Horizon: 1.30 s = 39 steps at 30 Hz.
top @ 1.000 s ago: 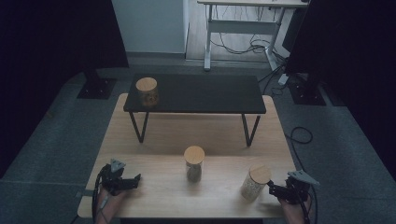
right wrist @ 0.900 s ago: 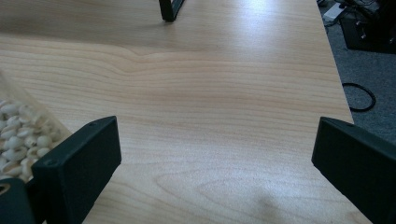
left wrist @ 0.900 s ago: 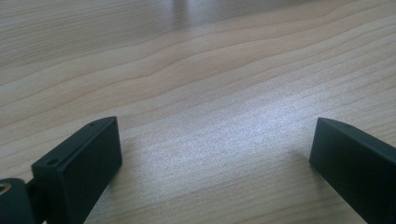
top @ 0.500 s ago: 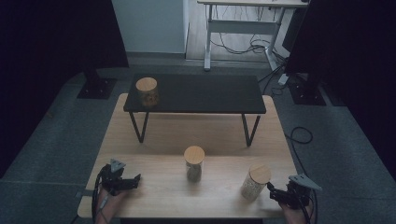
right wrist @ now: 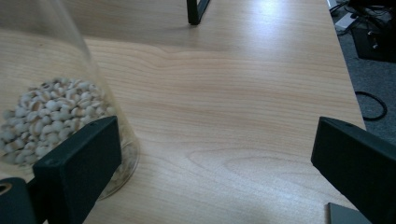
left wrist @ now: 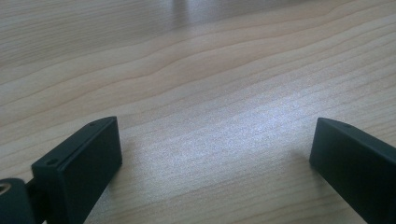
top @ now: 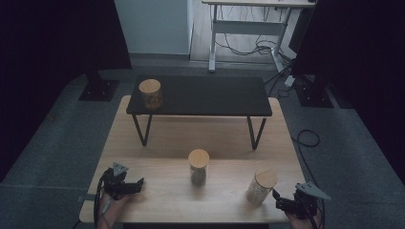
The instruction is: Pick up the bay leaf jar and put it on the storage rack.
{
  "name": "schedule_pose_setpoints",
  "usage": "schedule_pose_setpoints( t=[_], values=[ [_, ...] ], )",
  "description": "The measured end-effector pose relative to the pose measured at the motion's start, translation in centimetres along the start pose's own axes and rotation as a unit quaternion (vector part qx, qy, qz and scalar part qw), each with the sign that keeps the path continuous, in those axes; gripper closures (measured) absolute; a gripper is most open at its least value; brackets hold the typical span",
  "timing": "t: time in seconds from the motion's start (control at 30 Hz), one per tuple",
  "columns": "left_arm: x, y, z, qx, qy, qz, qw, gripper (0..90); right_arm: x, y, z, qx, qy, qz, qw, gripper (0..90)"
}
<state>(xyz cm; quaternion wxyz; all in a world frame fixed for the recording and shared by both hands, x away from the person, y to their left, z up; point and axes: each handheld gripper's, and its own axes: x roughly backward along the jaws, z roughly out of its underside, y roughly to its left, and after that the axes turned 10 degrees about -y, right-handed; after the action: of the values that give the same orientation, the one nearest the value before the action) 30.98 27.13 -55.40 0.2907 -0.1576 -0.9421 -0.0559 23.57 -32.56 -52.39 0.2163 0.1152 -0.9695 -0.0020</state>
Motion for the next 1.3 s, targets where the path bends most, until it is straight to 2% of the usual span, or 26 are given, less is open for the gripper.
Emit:
schedule_pose_setpoints(
  t=[0.57, 1.3],
  values=[
    [0.0, 0.0, 0.0, 0.000, 0.000, 0.000, 1.0000, 1.8, 1.7, 1.3, 0.0, 0.003, -0.006, -0.031, 0.9995, 0.9],
    [0.0, 0.0, 0.0, 0.000, 0.000, 0.000, 1.0000, 1.9, 3.2, 4.0, -0.1, 0.031, -0.018, -0.077, 0.9964, 1.2]
  ],
)
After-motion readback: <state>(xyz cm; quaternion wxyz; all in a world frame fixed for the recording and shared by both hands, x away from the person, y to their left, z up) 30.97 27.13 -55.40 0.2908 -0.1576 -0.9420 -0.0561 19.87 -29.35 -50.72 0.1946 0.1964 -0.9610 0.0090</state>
